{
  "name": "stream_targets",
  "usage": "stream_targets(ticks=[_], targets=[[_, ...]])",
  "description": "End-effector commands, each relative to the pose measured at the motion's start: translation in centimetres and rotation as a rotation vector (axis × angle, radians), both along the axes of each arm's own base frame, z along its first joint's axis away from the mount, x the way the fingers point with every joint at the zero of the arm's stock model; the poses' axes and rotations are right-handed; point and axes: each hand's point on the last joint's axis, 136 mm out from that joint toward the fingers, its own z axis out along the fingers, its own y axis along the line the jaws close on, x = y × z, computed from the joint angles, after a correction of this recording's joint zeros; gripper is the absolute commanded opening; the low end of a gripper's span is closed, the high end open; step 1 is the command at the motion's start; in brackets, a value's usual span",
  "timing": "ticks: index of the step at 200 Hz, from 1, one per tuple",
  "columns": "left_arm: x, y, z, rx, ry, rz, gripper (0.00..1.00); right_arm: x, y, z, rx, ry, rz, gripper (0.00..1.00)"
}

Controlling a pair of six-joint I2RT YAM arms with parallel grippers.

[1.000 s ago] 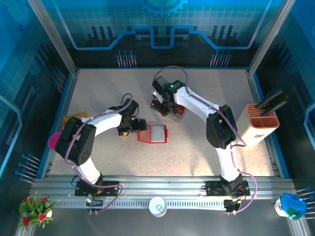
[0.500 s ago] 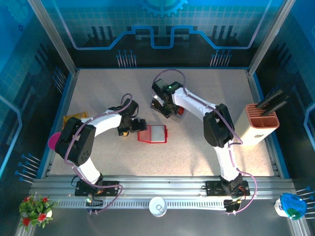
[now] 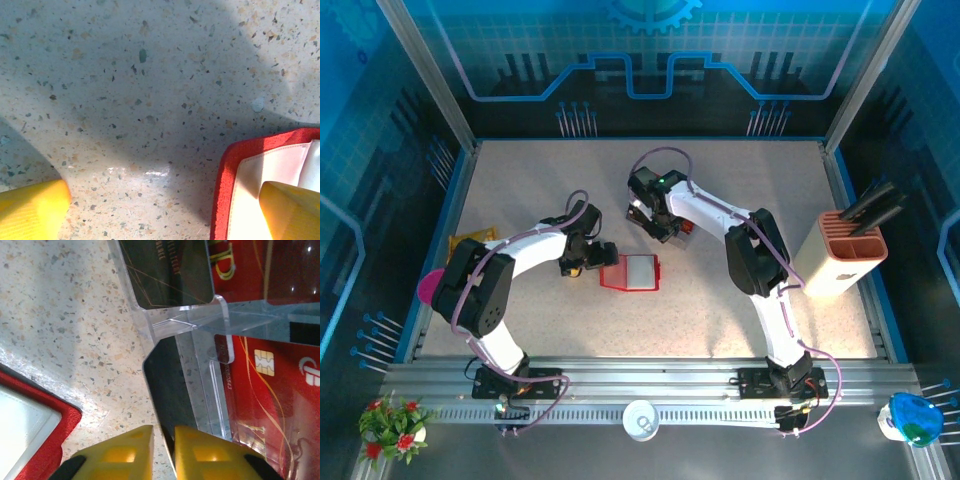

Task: Put the credit cards into the card holder
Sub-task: Pick up the credit card from the storage box.

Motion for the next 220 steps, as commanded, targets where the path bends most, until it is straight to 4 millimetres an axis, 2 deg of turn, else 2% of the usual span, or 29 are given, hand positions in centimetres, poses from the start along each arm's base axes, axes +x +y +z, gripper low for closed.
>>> stream_targets(ticks=[1, 50, 108, 145, 176, 220], targets=[[-1.4, 0.5, -1.1, 0.011, 0.052, -0.007, 0.99, 0.0, -0.7, -0.3, -0.022, 0.013, 0.006, 0.16], [-1.2, 0.3, -0.9, 0.003, 0.053, -0.016, 0.99, 0.2, -0.3, 1.3, -0.002, -0.021, 0.055, 0.0], [-0.3, -0.4, 0.9, -0.042, 0.024, -0.023, 0.99, 0.0, 0.8, 4.6, 0.012, -0.106, 0.141, 0.0], [0.4, -0.6, 2.5, -0.058, -0.014, -0.02, 0.99, -0.5, 1.8, 7.8, 0.075, -0.165, 0.137, 0.0], [0.9, -0.6, 2.7, -0.049, -0.029, -0.032, 0.99, -0.9, 2.8, 10.5, 0.209, -0.186, 0.072, 0.0], [0.2, 0.7, 2.2, 0.029, 0.001, -0.035, 0.99, -2.3, 5.2, 12.4, 0.527, -0.102, -0.098, 0.0]])
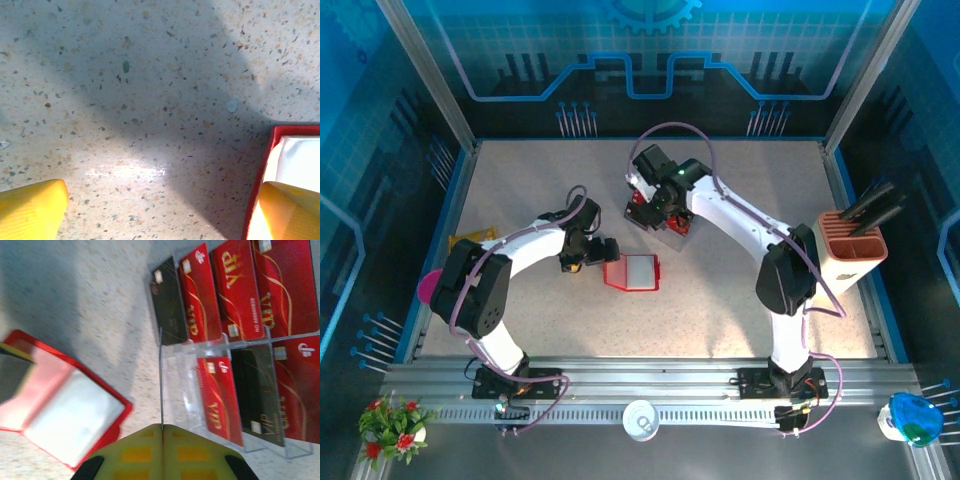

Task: Put the credit cards into the card holder
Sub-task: Pick up the credit card from the storage box, then insert the credit card into the card slot.

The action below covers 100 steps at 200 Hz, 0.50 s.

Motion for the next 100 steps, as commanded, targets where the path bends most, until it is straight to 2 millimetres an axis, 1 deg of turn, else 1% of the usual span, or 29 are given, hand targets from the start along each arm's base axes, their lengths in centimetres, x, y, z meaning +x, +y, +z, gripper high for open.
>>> stream_targets(ticks=[1, 18, 41, 64, 83, 100], targets=[[-0.3, 1.1, 0.8, 0.049, 0.004, -0.012, 0.99, -1.3, 1.8, 1.4, 0.243, 0.084, -0.091, 0.0], [-0.8, 1.8, 0.5, 0.094, 0.025, -0.01, 0.99, -2.2, 3.2, 1.4, 0.387, 0.153, -0.134, 0.0], [-1.4, 2.3, 0.4, 0.14, 0.037, -0.014, 0.99, -3.4, 4.1, 0.7, 0.546, 0.239, -0.2, 0.0], [-1.8, 2.9, 0.4, 0.197, 0.048, -0.018, 0.99, -4.4, 4.0, -1.0, 0.65, 0.297, -0.283, 0.0], [-2.0, 2.9, 0.2, 0.217, 0.046, -0.017, 0.99, -5.3, 3.3, -2.5, 0.703, 0.32, -0.338, 0.0], [-2.0, 3.0, 0.0, 0.229, 0.049, -0.014, 0.99, -5.9, 2.9, -3.4, 0.747, 0.325, -0.37, 0.0]])
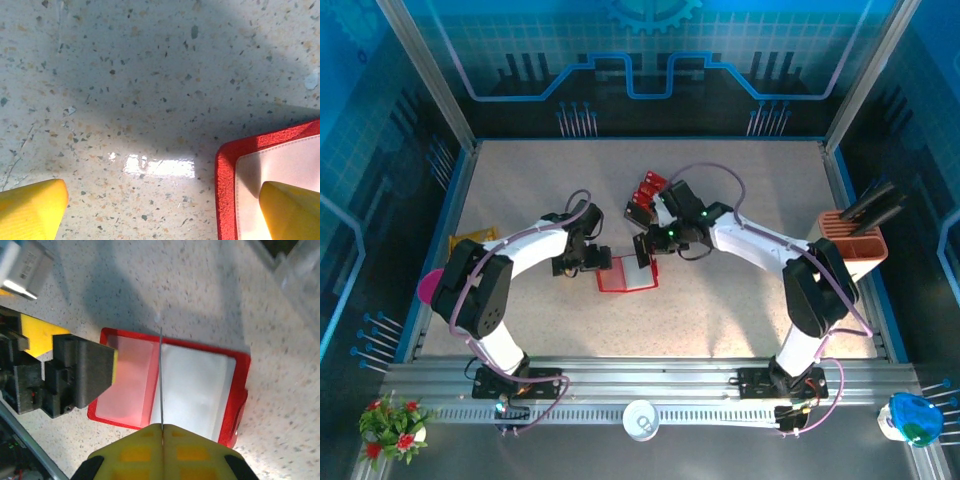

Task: Put the credit cards into the card holder
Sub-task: Insert the credit card into the card slot.

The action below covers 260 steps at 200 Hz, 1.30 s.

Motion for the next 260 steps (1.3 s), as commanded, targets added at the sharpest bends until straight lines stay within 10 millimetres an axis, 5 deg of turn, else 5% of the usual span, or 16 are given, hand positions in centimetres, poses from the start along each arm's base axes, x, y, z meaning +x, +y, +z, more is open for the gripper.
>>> stream_targets(ticks=[1, 92, 156, 260], targets=[[-0.1, 0.7, 0.7, 0.058, -0.005, -0.01, 0.99, 0.7, 1.1, 2.6, 0.193, -0.025, -0.086, 0.0], [0.5, -2.9, 6.7, -0.176, -0.137, -0.007, 0.99, 0.8, 0.5, 0.6, 0.21, -0.058, -0.162, 0.0], [-2.6, -2.8, 3.4, -0.154, -0.066, -0.028, 0.99, 1.5, 1.5, -0.6, 0.224, -0.035, -0.157, 0.0], [-4.3, 0.6, -0.5, 0.056, 0.049, -0.008, 0.99, 1.6, 2.8, -2.6, 0.28, -0.02, -0.141, 0.0]])
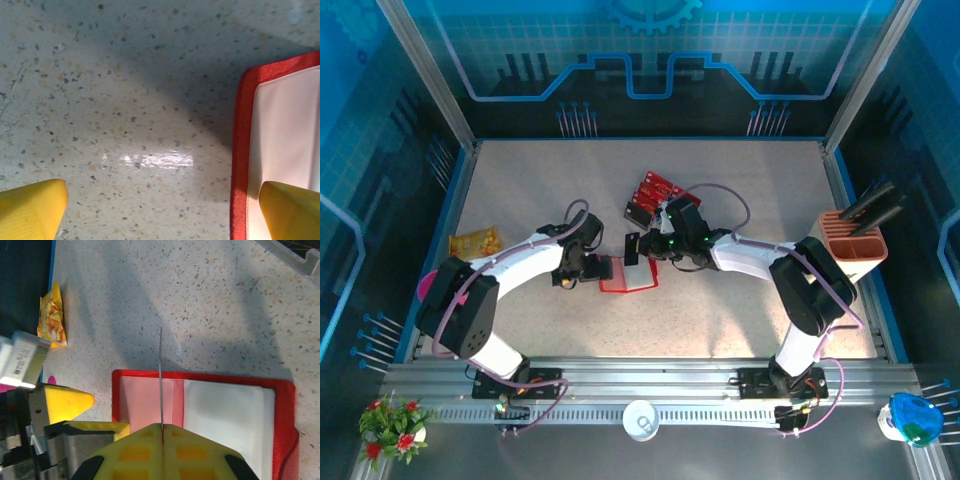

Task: Put the credit cards into the card holder
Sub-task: Insert the credit card into the card slot.

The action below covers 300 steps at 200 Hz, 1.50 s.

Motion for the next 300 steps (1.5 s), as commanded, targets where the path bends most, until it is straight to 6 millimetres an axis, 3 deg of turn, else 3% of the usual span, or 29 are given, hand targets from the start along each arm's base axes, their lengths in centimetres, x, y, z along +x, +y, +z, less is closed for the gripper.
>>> stream_targets(ticks=[1, 123, 214, 224, 300], targets=[[-1.3, 1.3, -1.3, 0.083, 0.062, 0.012, 0.99, -0.3, 0.5, -0.8, 0.021, 0.004, 0.01, 0.0], [-1.5, 1.8, -2.4, 0.126, 0.101, -0.006, 0.99, -1.0, 1.9, -2.7, 0.057, -0.006, 0.026, 0.0], [-1.7, 1.7, -2.6, 0.122, 0.105, -0.013, 0.99, -1.2, 1.9, -4.6, 0.033, 0.011, 0.033, 0.0], [-1.7, 1.7, -2.6, 0.122, 0.105, -0.013, 0.99, -2.0, 1.3, -5.8, 0.014, 0.036, 0.033, 0.0], [-1.6, 1.6, -2.7, 0.117, 0.106, -0.014, 0.99, -3.3, 1.1, -7.0, 0.012, 0.07, 0.087, 0.0]])
